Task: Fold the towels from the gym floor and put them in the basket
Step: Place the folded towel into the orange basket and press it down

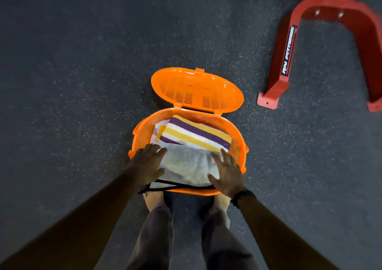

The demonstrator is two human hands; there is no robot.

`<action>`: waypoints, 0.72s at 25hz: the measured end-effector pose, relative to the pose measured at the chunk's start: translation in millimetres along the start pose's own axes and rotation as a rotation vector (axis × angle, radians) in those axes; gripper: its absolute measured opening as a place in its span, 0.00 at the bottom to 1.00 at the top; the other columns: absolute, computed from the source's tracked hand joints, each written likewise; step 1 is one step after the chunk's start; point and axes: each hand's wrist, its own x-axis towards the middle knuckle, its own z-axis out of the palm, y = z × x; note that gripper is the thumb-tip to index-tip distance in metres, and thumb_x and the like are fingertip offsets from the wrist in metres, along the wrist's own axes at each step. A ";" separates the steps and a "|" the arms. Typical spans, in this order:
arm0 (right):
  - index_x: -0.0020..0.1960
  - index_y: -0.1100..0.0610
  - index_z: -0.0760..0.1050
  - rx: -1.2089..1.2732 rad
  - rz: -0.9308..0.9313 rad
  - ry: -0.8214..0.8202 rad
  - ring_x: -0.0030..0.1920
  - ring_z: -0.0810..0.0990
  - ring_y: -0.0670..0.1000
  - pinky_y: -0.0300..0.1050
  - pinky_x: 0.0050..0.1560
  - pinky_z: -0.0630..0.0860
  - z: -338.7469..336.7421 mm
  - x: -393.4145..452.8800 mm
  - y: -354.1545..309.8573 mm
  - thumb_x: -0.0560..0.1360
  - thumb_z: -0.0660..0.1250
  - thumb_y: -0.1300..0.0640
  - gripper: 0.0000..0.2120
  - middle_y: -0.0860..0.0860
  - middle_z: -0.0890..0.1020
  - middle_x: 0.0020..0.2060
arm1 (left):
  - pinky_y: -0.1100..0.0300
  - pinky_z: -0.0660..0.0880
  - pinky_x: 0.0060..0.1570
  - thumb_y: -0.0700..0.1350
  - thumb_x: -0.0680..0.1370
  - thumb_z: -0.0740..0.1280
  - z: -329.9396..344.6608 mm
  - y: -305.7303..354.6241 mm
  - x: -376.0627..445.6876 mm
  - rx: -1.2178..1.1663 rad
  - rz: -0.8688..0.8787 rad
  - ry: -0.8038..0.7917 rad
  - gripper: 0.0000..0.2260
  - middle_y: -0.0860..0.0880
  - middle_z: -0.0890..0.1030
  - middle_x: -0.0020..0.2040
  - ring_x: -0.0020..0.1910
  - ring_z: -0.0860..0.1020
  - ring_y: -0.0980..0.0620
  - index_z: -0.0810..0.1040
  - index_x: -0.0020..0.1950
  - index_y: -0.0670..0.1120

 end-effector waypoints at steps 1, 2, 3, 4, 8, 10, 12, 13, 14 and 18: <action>0.77 0.46 0.50 -0.058 -0.040 -0.014 0.76 0.50 0.61 0.59 0.72 0.56 18.7 10.7 -1.3 0.74 0.64 0.42 0.38 0.56 0.49 0.78 | 0.49 0.53 0.73 0.59 0.76 0.64 19.7 -5.8 16.2 0.026 0.004 -0.015 0.37 0.44 0.53 0.78 0.77 0.52 0.44 0.49 0.78 0.50; 0.77 0.45 0.48 -0.097 -0.077 -0.022 0.77 0.49 0.62 0.62 0.73 0.53 35.9 21.2 -2.4 0.72 0.66 0.40 0.41 0.57 0.48 0.78 | 0.45 0.51 0.73 0.62 0.73 0.67 39.2 -5.2 31.4 0.048 0.016 -0.007 0.43 0.43 0.50 0.79 0.77 0.51 0.42 0.46 0.79 0.51; 0.77 0.45 0.47 -0.137 -0.109 -0.011 0.76 0.49 0.64 0.66 0.72 0.53 54.0 33.3 0.8 0.69 0.67 0.38 0.44 0.58 0.49 0.77 | 0.41 0.55 0.72 0.64 0.67 0.71 54.8 0.7 40.7 0.103 0.061 0.001 0.50 0.40 0.52 0.78 0.76 0.54 0.38 0.46 0.78 0.51; 0.77 0.45 0.46 -0.170 -0.120 -0.006 0.76 0.51 0.66 0.69 0.71 0.55 69.0 45.0 4.3 0.66 0.68 0.35 0.48 0.59 0.51 0.77 | 0.37 0.60 0.69 0.66 0.59 0.75 70.3 0.3 51.6 0.164 0.103 0.020 0.56 0.37 0.56 0.77 0.74 0.59 0.35 0.50 0.78 0.50; 0.77 0.45 0.43 -0.233 -0.120 -0.003 0.74 0.51 0.70 0.76 0.64 0.56 116.4 86.1 30.8 0.55 0.71 0.29 0.61 0.61 0.52 0.77 | 0.32 0.55 0.69 0.67 0.52 0.77 121.2 -27.7 104.2 0.249 0.142 0.148 0.62 0.34 0.52 0.77 0.74 0.56 0.32 0.50 0.79 0.50; 0.78 0.48 0.46 -0.264 -0.135 0.023 0.73 0.55 0.71 0.77 0.61 0.59 133.9 103.9 41.5 0.51 0.70 0.25 0.64 0.62 0.54 0.76 | 0.32 0.52 0.68 0.64 0.53 0.78 137.3 -27.1 124.0 0.305 0.147 0.159 0.61 0.32 0.51 0.76 0.74 0.56 0.30 0.50 0.78 0.49; 0.77 0.49 0.48 -0.282 -0.140 0.044 0.72 0.58 0.72 0.77 0.58 0.62 152.7 120.5 50.3 0.49 0.66 0.21 0.65 0.62 0.55 0.75 | 0.30 0.52 0.67 0.60 0.58 0.77 157.4 -28.1 141.4 0.319 0.158 0.251 0.56 0.31 0.50 0.75 0.73 0.54 0.29 0.50 0.78 0.49; 0.77 0.50 0.48 -0.288 -0.144 0.063 0.71 0.59 0.71 0.77 0.58 0.62 158.5 124.7 53.0 0.50 0.65 0.20 0.65 0.61 0.55 0.75 | 0.30 0.53 0.67 0.59 0.63 0.73 165.3 -29.8 146.1 0.331 0.162 0.317 0.52 0.31 0.48 0.75 0.73 0.53 0.28 0.49 0.78 0.48; 0.77 0.49 0.47 -0.289 -0.141 0.055 0.72 0.58 0.71 0.77 0.58 0.62 159.4 126.0 53.3 0.50 0.64 0.20 0.64 0.61 0.54 0.75 | 0.29 0.53 0.67 0.58 0.65 0.70 168.7 -30.2 147.2 0.343 0.153 0.354 0.49 0.31 0.48 0.75 0.73 0.54 0.28 0.47 0.79 0.49; 0.76 0.44 0.38 -0.199 -0.185 -0.024 0.75 0.48 0.68 0.75 0.65 0.56 127.5 106.1 49.2 0.56 0.71 0.29 0.62 0.59 0.47 0.77 | 0.31 0.59 0.65 0.63 0.53 0.78 139.5 -24.0 122.4 0.315 0.154 0.267 0.59 0.31 0.60 0.74 0.71 0.62 0.30 0.56 0.78 0.48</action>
